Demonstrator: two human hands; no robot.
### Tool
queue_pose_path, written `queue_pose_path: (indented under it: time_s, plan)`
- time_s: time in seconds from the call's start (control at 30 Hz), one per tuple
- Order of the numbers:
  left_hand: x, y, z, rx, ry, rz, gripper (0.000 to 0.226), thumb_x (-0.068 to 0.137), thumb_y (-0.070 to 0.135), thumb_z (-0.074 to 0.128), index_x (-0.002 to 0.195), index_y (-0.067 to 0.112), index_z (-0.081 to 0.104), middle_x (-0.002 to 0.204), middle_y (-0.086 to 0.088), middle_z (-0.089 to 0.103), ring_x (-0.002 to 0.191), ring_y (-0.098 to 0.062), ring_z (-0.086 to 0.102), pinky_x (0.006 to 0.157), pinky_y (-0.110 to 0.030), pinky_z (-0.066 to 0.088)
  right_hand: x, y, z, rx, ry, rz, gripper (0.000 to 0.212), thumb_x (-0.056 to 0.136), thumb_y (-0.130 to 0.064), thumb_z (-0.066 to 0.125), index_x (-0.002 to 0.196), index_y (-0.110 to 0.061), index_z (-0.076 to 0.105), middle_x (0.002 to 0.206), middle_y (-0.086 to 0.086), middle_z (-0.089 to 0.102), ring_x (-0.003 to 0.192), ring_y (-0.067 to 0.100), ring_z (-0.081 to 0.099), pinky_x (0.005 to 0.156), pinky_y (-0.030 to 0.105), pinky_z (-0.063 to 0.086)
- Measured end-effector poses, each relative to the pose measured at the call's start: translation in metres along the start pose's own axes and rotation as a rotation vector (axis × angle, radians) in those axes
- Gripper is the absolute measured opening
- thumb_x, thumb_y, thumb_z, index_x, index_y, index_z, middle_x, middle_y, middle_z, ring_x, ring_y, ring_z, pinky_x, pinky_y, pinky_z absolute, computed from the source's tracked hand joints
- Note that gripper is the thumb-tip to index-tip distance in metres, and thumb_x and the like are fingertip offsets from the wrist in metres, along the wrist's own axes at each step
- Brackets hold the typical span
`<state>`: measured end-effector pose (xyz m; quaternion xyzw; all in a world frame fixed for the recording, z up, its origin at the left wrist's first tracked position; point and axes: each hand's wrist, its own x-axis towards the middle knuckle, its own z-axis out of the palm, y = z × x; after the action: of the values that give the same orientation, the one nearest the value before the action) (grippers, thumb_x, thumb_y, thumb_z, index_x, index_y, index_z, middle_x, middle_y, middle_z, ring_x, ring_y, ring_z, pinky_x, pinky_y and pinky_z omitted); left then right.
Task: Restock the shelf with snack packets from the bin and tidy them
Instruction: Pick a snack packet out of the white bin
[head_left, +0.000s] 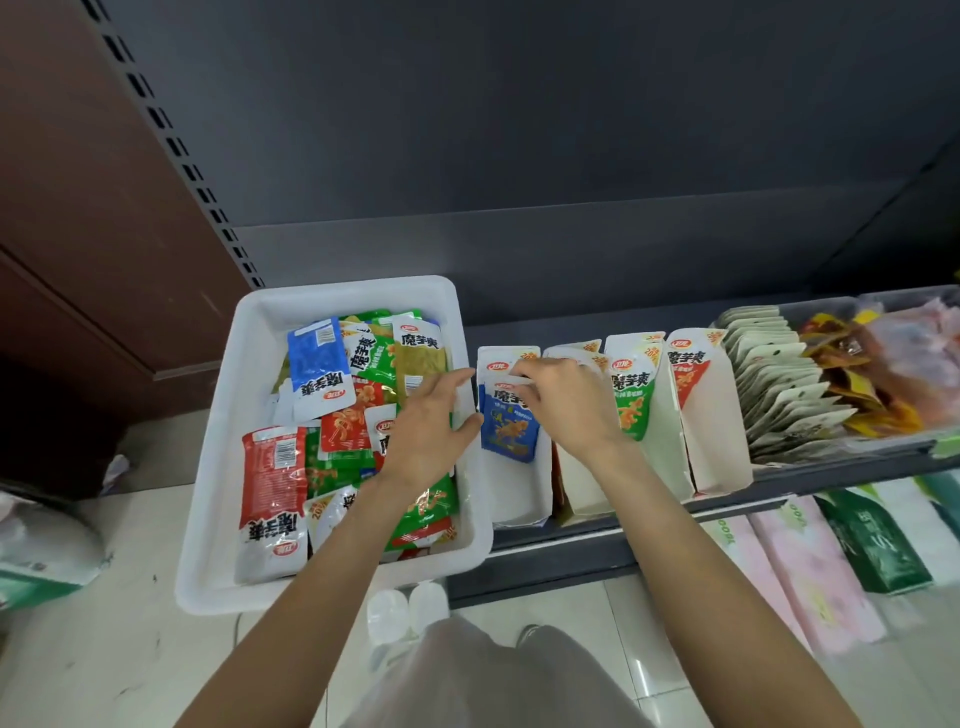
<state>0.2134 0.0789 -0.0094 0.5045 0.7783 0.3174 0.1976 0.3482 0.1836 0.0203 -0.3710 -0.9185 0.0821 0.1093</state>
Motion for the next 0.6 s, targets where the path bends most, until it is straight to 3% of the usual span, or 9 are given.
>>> queue_pose_path:
  time_s: [0.13, 0.33, 0.5, 0.6]
  plan:
    - [0.003, 0.003, 0.001, 0.007, 0.017, -0.011, 0.052, 0.088, 0.024, 0.061, 0.137, 0.025, 0.042, 0.133, -0.001, 0.049, 0.117, -0.016, 0.05, 0.095, -0.035, 0.046, 0.001, -0.003, 0.0, 0.022, 0.198, 0.016, 0.014, 0.09, -0.016, 0.06, 0.103, -0.013, 0.066, 0.097, 0.005, 0.07, 0.083, 0.025, 0.067, 0.061, 0.024, 0.039]
    - [-0.001, 0.0, -0.002, -0.019, 0.049, 0.007, 0.049, 0.089, 0.023, 0.061, 0.135, 0.024, 0.044, 0.133, 0.0, 0.049, 0.118, -0.015, 0.05, 0.094, -0.032, 0.046, -0.008, -0.007, 0.003, 0.108, 0.324, 0.089, 0.017, 0.081, -0.008, 0.071, 0.097, -0.01, 0.069, 0.094, 0.009, 0.069, 0.078, 0.026, 0.067, 0.062, 0.03, 0.052]
    - [-0.007, -0.014, -0.007, -0.026, 0.069, -0.006, 0.046, 0.089, 0.024, 0.06, 0.133, 0.025, 0.047, 0.13, 0.002, 0.051, 0.116, -0.013, 0.052, 0.095, -0.036, 0.048, -0.017, -0.008, 0.012, -0.032, 0.194, 0.119, 0.029, 0.084, -0.02, 0.07, 0.112, -0.013, 0.068, 0.104, 0.008, 0.07, 0.102, 0.027, 0.059, 0.083, 0.038, 0.049]
    - [-0.009, -0.015, -0.008, -0.047, 0.058, -0.007, 0.044, 0.089, 0.022, 0.06, 0.131, 0.025, 0.048, 0.126, 0.002, 0.054, 0.113, -0.012, 0.053, 0.096, -0.034, 0.047, -0.014, -0.009, 0.01, -0.014, 0.199, 0.124, 0.022, 0.092, -0.015, 0.058, 0.111, -0.014, 0.069, 0.105, 0.006, 0.07, 0.105, 0.024, 0.058, 0.078, 0.031, 0.044]
